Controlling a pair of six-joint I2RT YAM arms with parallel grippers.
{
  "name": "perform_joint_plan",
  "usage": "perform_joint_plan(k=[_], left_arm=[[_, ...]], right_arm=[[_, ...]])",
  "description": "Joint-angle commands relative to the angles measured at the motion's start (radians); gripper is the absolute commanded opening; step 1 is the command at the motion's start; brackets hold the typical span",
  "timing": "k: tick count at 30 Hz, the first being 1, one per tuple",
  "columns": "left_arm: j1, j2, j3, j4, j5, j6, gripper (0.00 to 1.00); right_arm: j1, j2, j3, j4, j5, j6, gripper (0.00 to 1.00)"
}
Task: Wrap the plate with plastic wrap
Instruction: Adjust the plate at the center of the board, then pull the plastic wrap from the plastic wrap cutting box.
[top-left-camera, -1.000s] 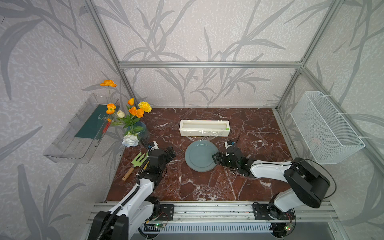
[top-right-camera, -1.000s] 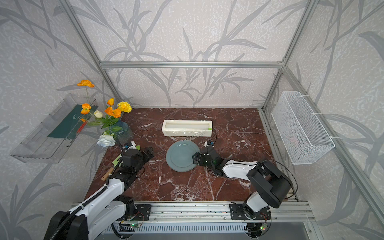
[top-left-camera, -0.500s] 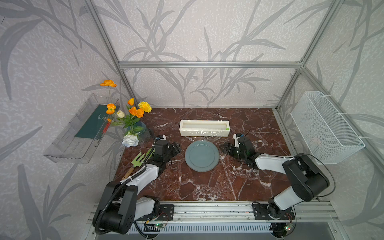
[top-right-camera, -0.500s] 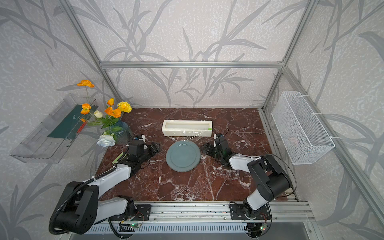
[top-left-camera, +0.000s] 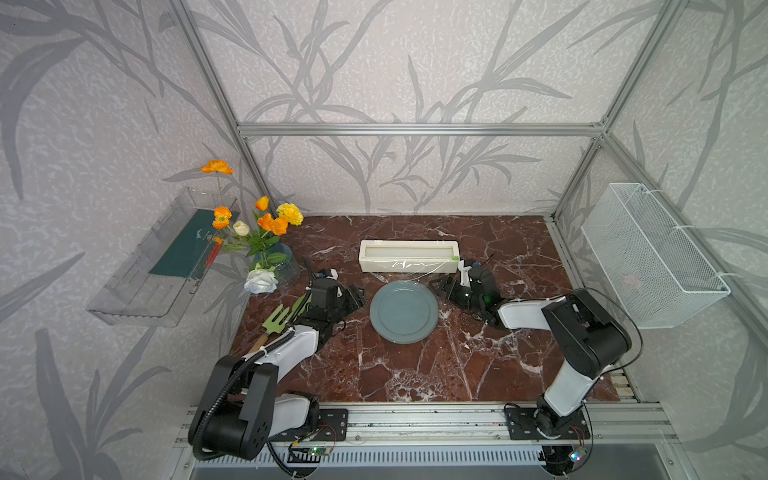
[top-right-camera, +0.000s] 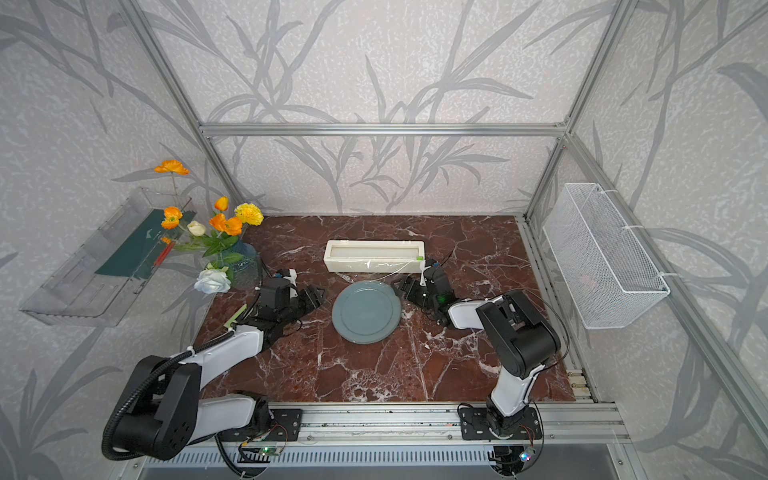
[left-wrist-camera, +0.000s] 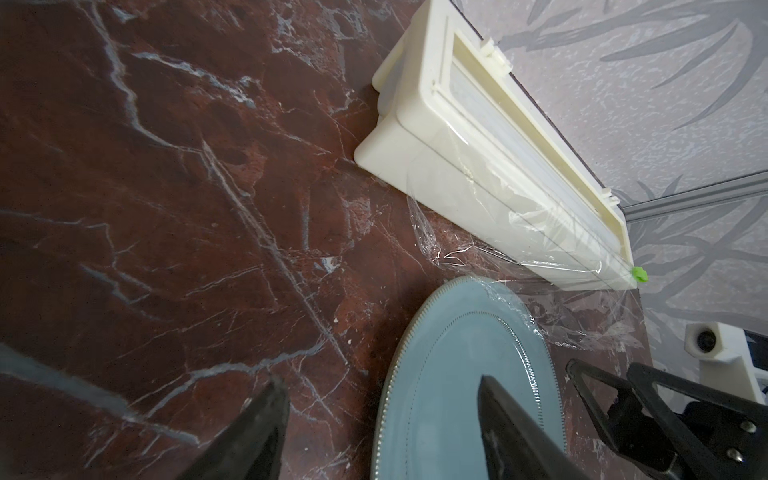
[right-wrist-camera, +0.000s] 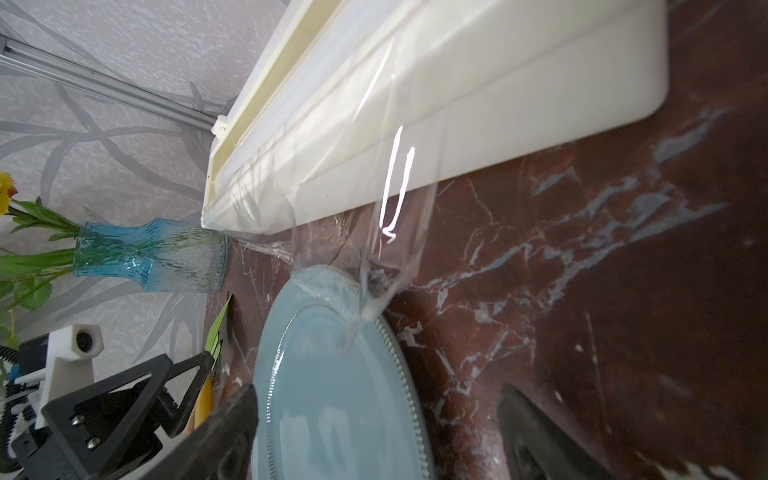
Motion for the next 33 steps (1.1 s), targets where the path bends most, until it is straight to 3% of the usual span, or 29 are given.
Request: perform_joint_plan(k=[1,5,14,18,21,24,28,33], left_arm=[[-0.004,0.002,0.025,0.012,0.020,0.000,0.71],[-0.004,-0.007,0.023,0.006,0.012,0.002,0.70],[-0.003,-0.004,0.025,0.002,0.010,0.008,0.68],[-0.004,-0.016,0.020,0.000,-0.001,0.012,0.68],[-0.003,-0.016,0.023,-0.005,-0.008,0.016,0.68],[-0.003,-0.011,0.028,-0.014,-0.012,0.025,0.68],[-0.001,0.014,0.026,0.035,-0.072,0.021,0.78],[0.009,0.119,0.085,0.096,-0.129,-0.075,0.80]], right_arm=[[-0.011,0.049,0.057,0.002,0.025,-0.003,0.86],[-0.014,0.089,0.093,0.015,0.056,0.024,0.82],[-0.018,0.130,0.124,0.051,0.075,0.065,0.60],[-0.018,0.131,0.124,0.059,0.076,0.076,0.34],[-0.020,0.132,0.122,0.065,0.071,0.078,0.10],[-0.023,0.131,0.119,0.068,0.062,0.084,0.02],[-0.025,0.121,0.111,0.090,0.031,0.104,0.00],[-0.025,0.103,0.085,0.192,-0.022,0.162,0.00]])
